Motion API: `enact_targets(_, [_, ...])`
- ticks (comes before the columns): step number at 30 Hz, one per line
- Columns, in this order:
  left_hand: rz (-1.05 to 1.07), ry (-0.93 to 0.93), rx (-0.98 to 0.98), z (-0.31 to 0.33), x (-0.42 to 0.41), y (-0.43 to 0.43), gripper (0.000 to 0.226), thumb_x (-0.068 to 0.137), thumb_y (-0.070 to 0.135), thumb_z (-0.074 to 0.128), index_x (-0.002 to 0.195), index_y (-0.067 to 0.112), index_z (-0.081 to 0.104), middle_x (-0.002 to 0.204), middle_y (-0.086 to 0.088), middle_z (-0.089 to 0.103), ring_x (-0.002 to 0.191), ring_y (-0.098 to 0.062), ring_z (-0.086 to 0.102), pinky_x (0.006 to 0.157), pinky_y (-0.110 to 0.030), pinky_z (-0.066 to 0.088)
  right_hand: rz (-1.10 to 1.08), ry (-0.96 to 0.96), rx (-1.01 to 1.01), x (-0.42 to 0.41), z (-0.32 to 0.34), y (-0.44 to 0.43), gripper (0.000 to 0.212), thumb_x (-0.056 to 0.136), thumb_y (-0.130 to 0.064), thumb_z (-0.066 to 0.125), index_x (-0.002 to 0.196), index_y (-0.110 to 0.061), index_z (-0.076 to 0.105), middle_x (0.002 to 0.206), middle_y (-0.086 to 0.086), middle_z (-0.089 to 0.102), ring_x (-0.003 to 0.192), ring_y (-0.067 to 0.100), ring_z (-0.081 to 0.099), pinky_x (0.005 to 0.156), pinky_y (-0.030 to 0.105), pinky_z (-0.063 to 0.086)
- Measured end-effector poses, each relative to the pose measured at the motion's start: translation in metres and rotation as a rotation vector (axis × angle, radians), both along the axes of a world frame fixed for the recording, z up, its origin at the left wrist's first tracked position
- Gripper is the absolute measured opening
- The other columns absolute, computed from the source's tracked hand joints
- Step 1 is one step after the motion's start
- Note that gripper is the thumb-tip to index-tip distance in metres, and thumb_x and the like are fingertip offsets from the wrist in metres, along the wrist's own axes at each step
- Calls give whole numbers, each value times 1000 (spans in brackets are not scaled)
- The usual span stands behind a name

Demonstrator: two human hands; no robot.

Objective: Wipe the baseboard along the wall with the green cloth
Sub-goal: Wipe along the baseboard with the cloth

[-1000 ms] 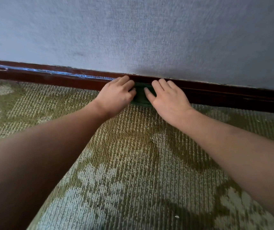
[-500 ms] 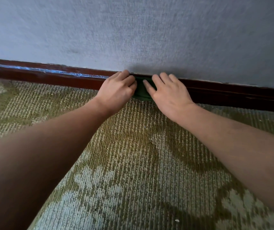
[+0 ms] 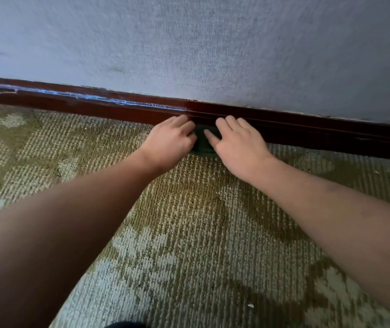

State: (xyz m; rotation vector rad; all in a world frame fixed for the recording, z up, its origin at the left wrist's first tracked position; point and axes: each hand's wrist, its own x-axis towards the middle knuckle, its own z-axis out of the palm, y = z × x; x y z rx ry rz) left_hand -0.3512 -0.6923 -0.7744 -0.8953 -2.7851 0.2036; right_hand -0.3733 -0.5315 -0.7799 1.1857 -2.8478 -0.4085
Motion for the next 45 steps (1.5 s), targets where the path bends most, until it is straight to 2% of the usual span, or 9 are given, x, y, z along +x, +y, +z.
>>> enact_targets(11, [17, 96, -52, 18, -9, 23, 19, 66, -2, 54, 77, -7, 68, 71, -17, 63, 67, -32, 61, 59, -34, 53, -1, 110, -53, -15, 8, 31, 51, 95, -10, 34, 144, -13, 20, 122, 14, 34, 111, 30, 33, 88, 35, 30])
enact_targets(17, [-16, 98, -113, 11, -32, 47, 7, 61, -7, 65, 68, -5, 67, 65, -16, 60, 63, -32, 59, 54, -33, 51, -16, 114, -108, -28, 0, 52, 50, 97, -9, 26, 145, -13, 16, 126, 13, 33, 115, 30, 32, 89, 35, 30])
enact_targets(23, [13, 43, -157, 13, -32, 48, 12, 67, -5, 53, 65, -6, 64, 63, -18, 58, 61, -32, 59, 53, -34, 50, 17, 124, -158, -25, -14, 52, 49, 96, -6, 21, 145, -8, 13, 125, 11, 38, 113, 27, 38, 89, 33, 33])
enact_targets(26, [24, 13, -193, 20, -30, 51, 15, 68, -4, 50, 62, -5, 64, 61, -17, 59, 61, -31, 59, 53, -31, 50, 6, 132, -188, -23, -12, 48, 55, 90, -5, 7, 144, -8, 18, 124, 10, 40, 112, 27, 40, 89, 33, 34])
enact_targets(32, [-12, 26, -187, 15, -30, 49, 25, 67, 1, 40, 57, -1, 63, 58, -13, 59, 61, -28, 60, 52, -28, 49, -13, 243, -74, -19, -17, 44, 59, 86, -8, 10, 141, -16, 31, 113, -2, 52, 103, 15, 50, 83, 25, 40])
enact_targets(36, [-51, 68, -209, 10, -31, 37, 25, 68, 2, 41, 60, 3, 65, 61, -9, 61, 63, -26, 61, 54, -27, 49, -9, 271, 48, -20, -13, 40, 58, 87, -10, 15, 142, -15, 30, 110, -2, 54, 101, 16, 53, 83, 25, 41])
enact_targets(39, [-118, 103, -242, 4, -34, 27, 29, 69, 5, 41, 63, 8, 69, 63, -4, 63, 67, -22, 62, 58, -25, 50, -38, 277, 94, -18, -8, 35, 56, 85, -12, 21, 137, -18, 43, 99, -5, 59, 91, 14, 57, 77, 24, 44])
enact_targets(43, [-241, 139, -243, 1, -38, 16, 13, 69, 13, 59, 67, 13, 72, 69, 0, 65, 73, -19, 62, 66, -26, 51, -9, 259, 162, -20, -2, 31, 52, 84, -11, 27, 131, -13, 51, 91, 0, 62, 85, 19, 59, 73, 27, 45])
enact_targets(45, [-284, 133, -193, 1, -42, 12, 22, 72, 12, 51, 67, 11, 72, 70, -2, 66, 73, -20, 62, 66, -27, 51, 34, 299, 214, -20, 3, 29, 52, 82, -8, 26, 126, -7, 55, 85, 4, 61, 80, 22, 60, 69, 29, 46])
